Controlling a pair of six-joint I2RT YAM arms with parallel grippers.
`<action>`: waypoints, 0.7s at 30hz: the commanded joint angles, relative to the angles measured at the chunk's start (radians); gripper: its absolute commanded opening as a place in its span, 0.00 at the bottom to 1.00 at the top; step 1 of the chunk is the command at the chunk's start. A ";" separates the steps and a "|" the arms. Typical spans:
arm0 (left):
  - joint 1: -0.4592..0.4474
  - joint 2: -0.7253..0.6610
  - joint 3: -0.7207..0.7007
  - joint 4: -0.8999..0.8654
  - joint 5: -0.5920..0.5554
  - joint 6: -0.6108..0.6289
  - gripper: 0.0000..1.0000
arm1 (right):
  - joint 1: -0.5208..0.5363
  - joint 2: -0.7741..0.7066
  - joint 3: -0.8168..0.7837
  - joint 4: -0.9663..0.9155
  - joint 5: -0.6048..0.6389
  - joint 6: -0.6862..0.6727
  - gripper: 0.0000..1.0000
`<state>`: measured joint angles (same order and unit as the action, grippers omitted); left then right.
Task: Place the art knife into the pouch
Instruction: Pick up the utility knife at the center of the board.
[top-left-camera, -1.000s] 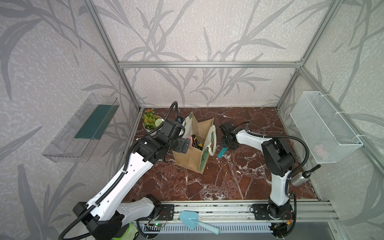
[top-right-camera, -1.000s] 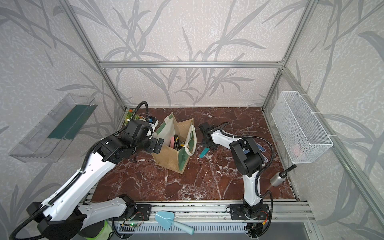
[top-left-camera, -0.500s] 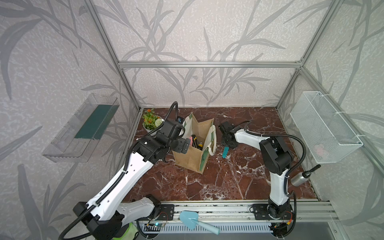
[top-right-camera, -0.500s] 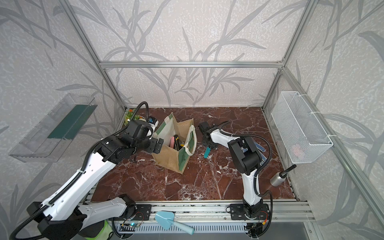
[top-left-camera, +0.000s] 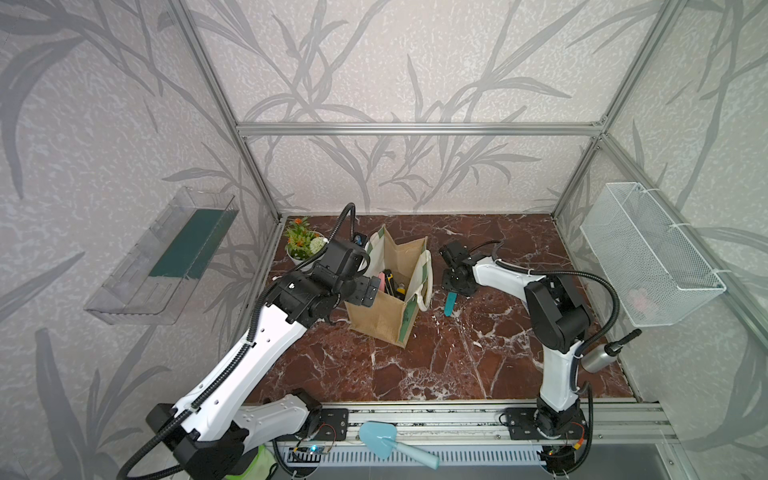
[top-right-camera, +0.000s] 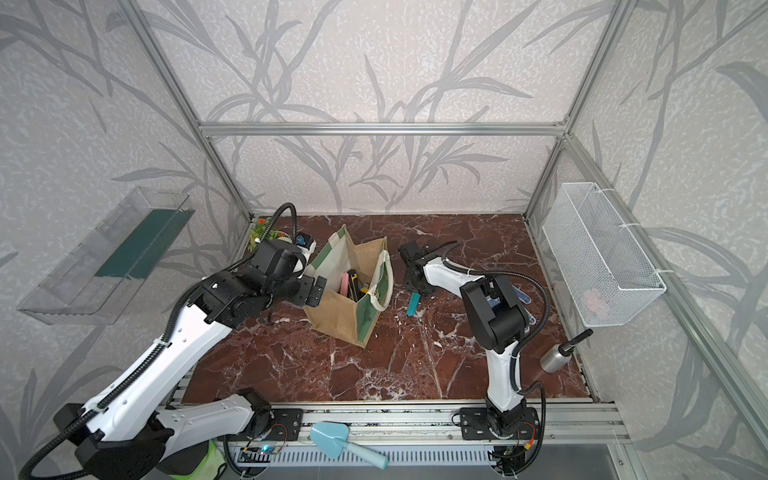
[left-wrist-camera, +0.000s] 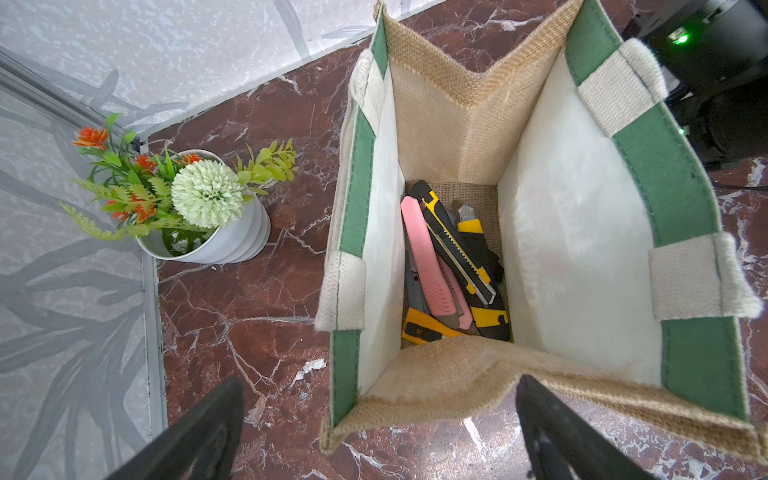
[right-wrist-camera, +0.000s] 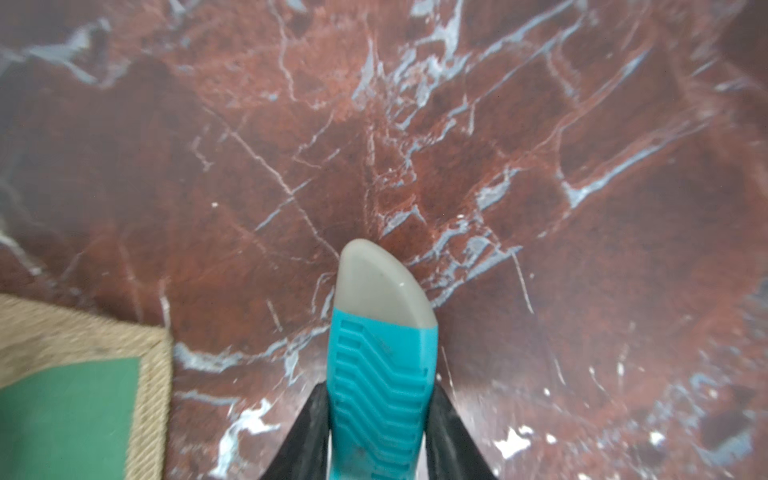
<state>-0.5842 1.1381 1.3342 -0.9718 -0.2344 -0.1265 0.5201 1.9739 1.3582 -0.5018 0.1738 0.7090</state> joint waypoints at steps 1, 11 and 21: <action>0.003 -0.008 -0.004 -0.013 -0.025 0.009 0.99 | 0.007 -0.100 -0.011 -0.021 0.039 -0.013 0.21; 0.003 -0.006 -0.008 -0.001 -0.048 0.014 0.99 | 0.024 -0.253 -0.016 -0.051 0.123 -0.038 0.18; 0.007 -0.015 -0.039 0.041 -0.121 0.038 0.99 | 0.119 -0.409 0.127 -0.076 0.237 -0.219 0.18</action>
<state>-0.5827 1.1381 1.3186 -0.9554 -0.3099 -0.1040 0.6079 1.6020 1.4242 -0.5694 0.3599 0.5762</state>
